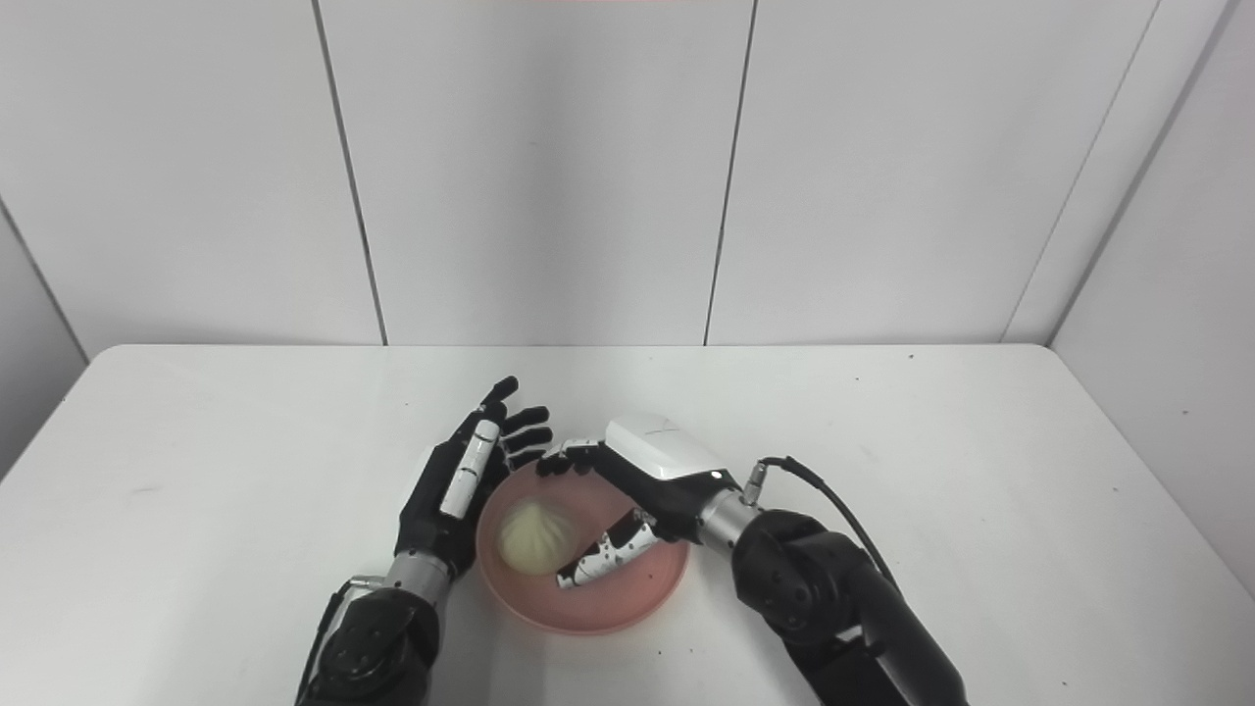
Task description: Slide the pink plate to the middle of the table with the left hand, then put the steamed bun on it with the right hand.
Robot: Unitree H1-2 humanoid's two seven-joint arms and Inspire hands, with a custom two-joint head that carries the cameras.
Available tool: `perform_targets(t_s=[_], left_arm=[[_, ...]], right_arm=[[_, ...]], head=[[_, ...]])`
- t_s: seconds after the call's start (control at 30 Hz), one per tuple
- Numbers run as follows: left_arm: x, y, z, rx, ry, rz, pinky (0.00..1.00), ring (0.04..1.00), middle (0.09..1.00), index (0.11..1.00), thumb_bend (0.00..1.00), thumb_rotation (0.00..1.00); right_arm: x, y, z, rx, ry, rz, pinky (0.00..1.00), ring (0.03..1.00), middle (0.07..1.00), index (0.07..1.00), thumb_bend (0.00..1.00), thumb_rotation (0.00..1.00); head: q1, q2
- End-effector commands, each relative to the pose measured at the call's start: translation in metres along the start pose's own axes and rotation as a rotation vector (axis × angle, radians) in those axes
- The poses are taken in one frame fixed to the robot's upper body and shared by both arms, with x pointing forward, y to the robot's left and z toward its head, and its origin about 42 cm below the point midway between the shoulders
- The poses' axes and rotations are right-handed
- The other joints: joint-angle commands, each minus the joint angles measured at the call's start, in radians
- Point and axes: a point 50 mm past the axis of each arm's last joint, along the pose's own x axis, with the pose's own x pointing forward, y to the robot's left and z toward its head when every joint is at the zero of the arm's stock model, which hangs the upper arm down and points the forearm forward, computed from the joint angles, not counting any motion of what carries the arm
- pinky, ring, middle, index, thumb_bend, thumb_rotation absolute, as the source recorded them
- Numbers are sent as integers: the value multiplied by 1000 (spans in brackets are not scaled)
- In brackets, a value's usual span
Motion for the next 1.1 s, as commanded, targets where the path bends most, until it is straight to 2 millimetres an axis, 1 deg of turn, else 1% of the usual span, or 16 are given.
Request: perform_targets(t_s=[0.0,0.07,0.13,0.2,0.23,0.27,0.33,0.47,0.5,0.6,0.73,0.83,0.9,0.93,1.03,1.07], left_arm=[[-7,3,-11,4,52,6,705,738,757,878,619,784],[-8,4,-10,6,51,6,711,741,763,880,634,784],[-8,5,-10,12,49,6,715,746,767,883,640,787],[-9,6,-10,17,41,5,718,752,770,887,636,783],[-10,7,-9,28,31,8,718,753,771,887,634,780],[-11,8,-8,38,22,10,714,754,771,883,615,768],[-12,9,-6,55,0,24,722,762,778,873,593,751],[-16,11,-5,73,-25,50,722,773,804,873,561,758],[-16,12,-4,79,-28,53,754,809,831,883,547,780],[-20,16,-2,94,-38,54,831,873,884,899,534,822],[-24,20,0,122,-37,62,937,949,946,908,537,873],[-27,24,3,143,-38,71,952,966,963,918,552,887],[-28,27,4,148,-43,83,859,910,926,917,576,875],[-29,28,4,152,-47,88,841,901,920,914,582,873],[-31,28,5,176,-59,101,866,928,946,909,574,887],[-31,27,5,181,-60,103,901,951,963,911,573,898]], right_arm=[[-5,-21,8,13,-33,-105,675,745,758,730,1000,329],[-12,-23,9,60,-56,-171,649,734,749,722,973,354],[-18,-22,9,113,-79,-258,617,722,739,707,888,430],[-24,-20,7,171,-88,-341,583,694,726,694,791,585],[-26,-17,4,233,-95,-407,574,684,721,691,768,625],[-28,-14,1,295,-100,-465,552,658,705,691,708,724],[-32,-5,-7,429,-101,-596,547,641,697,701,692,816],[-34,17,-16,604,-74,-756,560,652,717,728,692,891],[-34,22,-18,644,-63,-777,587,678,737,747,695,931],[-34,38,-21,795,-38,-840,640,720,767,769,656,957],[-31,52,-24,919,10,-851,694,762,797,790,668,997],[-28,65,-27,1005,61,-849,708,772,798,791,680,998],[-27,71,-28,1046,91,-836,713,769,793,792,693,1000],[-27,74,-29,1062,102,-831,712,771,795,791,697,1000],[-27,79,-30,1083,124,-824,706,767,794,784,675,1000],[-27,80,-30,1085,127,-822,704,763,793,780,670,1000]], head=[[1,2],[1,2],[0,2],[-2,2],[-6,2],[-8,2],[-11,2],[-15,5],[-16,5],[-35,8],[-59,11],[-71,13],[-76,15],[-76,15],[-79,18],[-79,18]])
